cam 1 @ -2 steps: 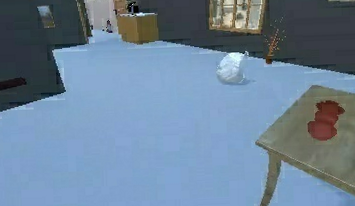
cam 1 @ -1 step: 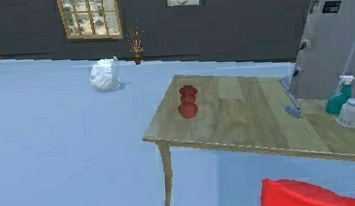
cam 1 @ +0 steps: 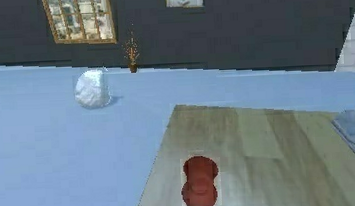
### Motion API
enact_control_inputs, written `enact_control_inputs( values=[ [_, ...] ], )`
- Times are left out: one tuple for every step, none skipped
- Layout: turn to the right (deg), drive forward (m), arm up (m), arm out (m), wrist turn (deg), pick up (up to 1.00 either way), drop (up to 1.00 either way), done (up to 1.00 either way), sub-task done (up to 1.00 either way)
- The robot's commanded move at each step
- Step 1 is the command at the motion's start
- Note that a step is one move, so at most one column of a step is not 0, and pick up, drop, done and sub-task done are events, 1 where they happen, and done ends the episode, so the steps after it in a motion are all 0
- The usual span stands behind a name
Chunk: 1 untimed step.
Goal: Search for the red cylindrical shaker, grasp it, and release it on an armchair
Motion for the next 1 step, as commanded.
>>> enact_control_inputs(
  values=[
    [-45.0,0.0,0.0,0.0,0.0,0.0,0.0,0.0,0.0]
  ],
)
